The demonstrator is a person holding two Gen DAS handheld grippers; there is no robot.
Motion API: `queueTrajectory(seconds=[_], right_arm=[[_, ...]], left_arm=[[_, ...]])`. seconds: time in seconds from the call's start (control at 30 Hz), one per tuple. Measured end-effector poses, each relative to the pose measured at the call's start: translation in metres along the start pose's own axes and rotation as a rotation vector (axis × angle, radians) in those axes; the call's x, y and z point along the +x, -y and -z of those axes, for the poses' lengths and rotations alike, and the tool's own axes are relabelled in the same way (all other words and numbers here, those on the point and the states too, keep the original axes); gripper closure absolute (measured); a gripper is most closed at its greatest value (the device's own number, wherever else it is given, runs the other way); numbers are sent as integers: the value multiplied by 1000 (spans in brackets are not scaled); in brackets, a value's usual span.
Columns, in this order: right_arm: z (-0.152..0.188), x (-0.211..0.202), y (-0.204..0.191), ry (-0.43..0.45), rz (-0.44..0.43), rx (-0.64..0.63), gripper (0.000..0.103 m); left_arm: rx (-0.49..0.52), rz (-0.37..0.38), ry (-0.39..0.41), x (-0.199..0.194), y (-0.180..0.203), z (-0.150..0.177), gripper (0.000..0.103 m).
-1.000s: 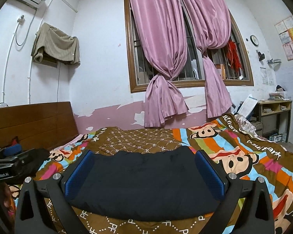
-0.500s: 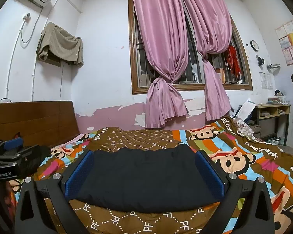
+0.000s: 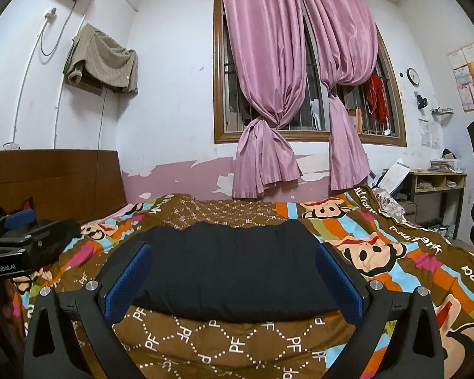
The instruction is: Fold large clothes
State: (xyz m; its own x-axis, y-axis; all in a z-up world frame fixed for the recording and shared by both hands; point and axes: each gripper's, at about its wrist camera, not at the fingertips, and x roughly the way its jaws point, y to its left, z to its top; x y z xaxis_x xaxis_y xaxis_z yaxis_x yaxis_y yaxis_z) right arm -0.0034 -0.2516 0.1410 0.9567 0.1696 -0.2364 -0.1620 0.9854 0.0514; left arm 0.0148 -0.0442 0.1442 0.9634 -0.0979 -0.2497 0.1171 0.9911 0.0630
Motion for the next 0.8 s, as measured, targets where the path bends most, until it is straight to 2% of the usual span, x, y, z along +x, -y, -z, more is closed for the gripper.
queueTrajectory(seconds=[0.37, 0.8], right_arm=[[9, -1, -4, -30, 8, -6, 0], [29, 14, -9, -132, -2, -7, 0]], left_arm=[[8, 1, -18, -4, 0, 22, 2], [-14, -9, -101, 5, -6, 50, 2]])
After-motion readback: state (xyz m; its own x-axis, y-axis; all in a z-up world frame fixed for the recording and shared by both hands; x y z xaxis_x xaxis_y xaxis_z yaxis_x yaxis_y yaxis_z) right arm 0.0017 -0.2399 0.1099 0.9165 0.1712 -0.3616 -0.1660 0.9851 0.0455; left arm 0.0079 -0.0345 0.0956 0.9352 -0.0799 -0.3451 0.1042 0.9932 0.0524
